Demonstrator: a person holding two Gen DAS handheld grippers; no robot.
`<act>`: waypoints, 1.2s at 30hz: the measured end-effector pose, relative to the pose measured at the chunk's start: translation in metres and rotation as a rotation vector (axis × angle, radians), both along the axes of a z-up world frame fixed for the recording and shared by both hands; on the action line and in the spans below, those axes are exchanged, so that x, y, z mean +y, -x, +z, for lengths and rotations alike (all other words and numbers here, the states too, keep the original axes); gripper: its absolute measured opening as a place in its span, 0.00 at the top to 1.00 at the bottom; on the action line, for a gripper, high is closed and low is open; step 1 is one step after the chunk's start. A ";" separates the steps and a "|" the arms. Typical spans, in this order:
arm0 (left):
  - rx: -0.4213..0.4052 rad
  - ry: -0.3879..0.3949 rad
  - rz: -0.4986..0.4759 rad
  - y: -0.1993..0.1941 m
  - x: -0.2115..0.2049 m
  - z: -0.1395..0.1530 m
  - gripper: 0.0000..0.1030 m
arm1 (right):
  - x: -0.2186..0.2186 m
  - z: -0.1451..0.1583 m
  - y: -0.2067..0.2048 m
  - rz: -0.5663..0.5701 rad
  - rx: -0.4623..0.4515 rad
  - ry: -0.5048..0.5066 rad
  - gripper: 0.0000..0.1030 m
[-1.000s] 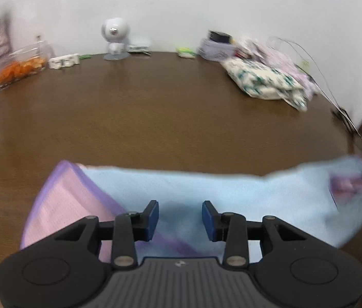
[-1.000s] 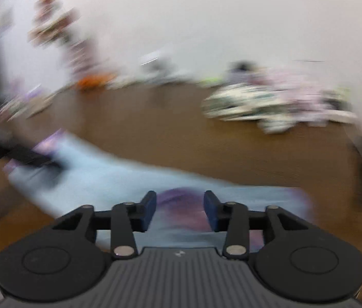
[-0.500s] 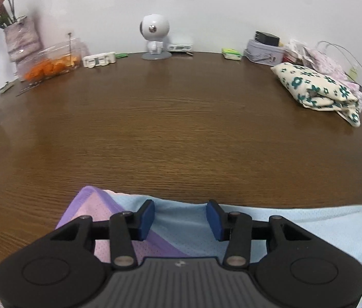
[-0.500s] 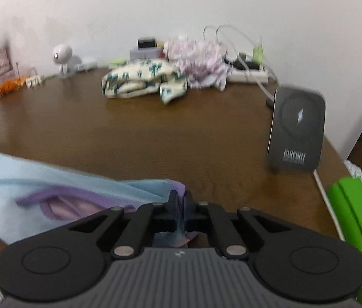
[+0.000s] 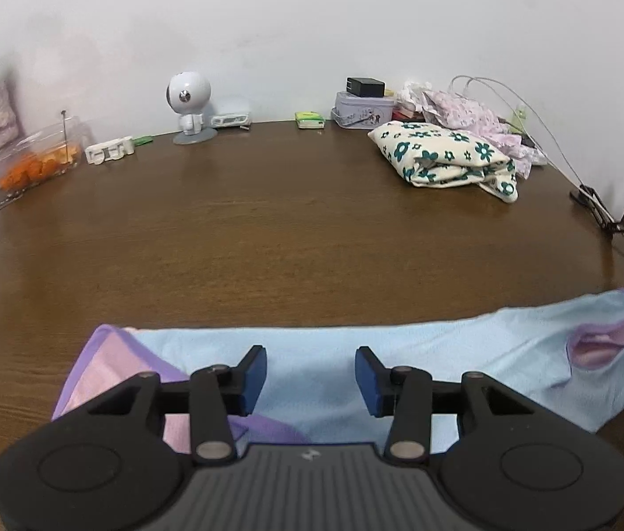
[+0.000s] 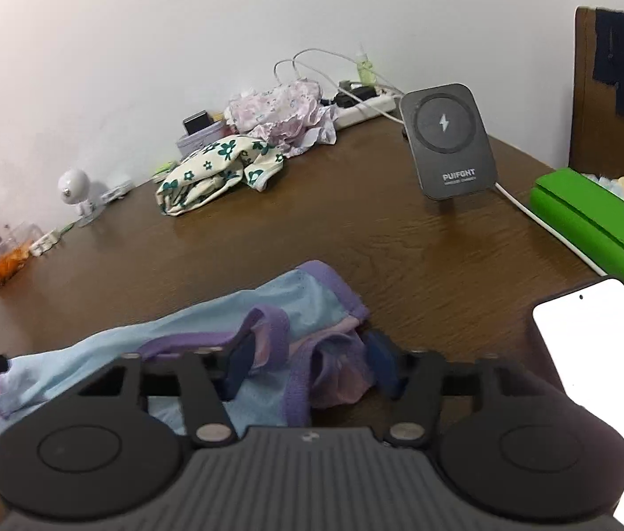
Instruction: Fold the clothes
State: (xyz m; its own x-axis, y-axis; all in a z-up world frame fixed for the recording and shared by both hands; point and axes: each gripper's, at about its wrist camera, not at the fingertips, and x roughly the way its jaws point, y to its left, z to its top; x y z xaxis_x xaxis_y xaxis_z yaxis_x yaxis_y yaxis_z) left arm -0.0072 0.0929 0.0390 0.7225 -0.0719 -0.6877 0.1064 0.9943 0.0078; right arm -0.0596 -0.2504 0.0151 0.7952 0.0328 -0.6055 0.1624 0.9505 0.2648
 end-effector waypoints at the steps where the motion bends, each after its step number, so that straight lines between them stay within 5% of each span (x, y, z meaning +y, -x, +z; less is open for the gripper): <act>1: -0.001 0.006 0.008 0.003 0.004 0.000 0.59 | 0.004 -0.003 -0.002 -0.012 -0.005 0.032 0.72; 5: -0.010 0.028 0.048 0.015 0.022 -0.001 0.59 | 0.009 -0.007 -0.009 -0.008 -0.015 0.117 0.89; 9: -0.034 0.058 0.101 0.035 0.045 0.005 0.59 | 0.020 0.015 0.002 0.079 -0.114 0.132 0.91; 12: -0.055 0.080 0.147 0.052 0.062 0.010 0.58 | 0.070 0.037 0.003 0.303 -0.205 0.213 0.91; 16: -0.042 0.099 0.219 0.068 0.084 0.005 0.56 | 0.149 0.020 -0.005 0.562 -0.185 0.200 0.91; 19: -0.019 0.108 0.274 0.081 0.097 -0.002 0.56 | 0.188 0.000 -0.017 0.627 -0.115 0.223 0.80; 20: -0.013 0.098 0.285 0.085 0.099 -0.005 0.56 | 0.192 -0.001 -0.017 0.638 -0.097 0.226 0.67; 21: -0.006 0.086 0.296 0.088 0.101 -0.008 0.56 | 0.189 0.005 -0.014 0.657 -0.100 0.216 0.42; 23: 0.012 0.068 0.323 0.091 0.104 -0.014 0.55 | 0.177 0.024 -0.004 0.708 -0.122 0.183 0.21; 29: 0.038 0.019 0.404 0.090 0.105 -0.029 0.51 | 0.149 0.099 -0.033 0.926 -0.202 0.149 0.21; 32: 0.036 0.033 0.414 0.084 0.099 -0.029 0.51 | 0.201 0.100 -0.095 1.124 -0.118 0.213 0.27; 36: 0.024 0.030 0.435 0.076 0.094 -0.030 0.54 | 0.306 0.063 -0.153 1.379 0.054 0.271 0.40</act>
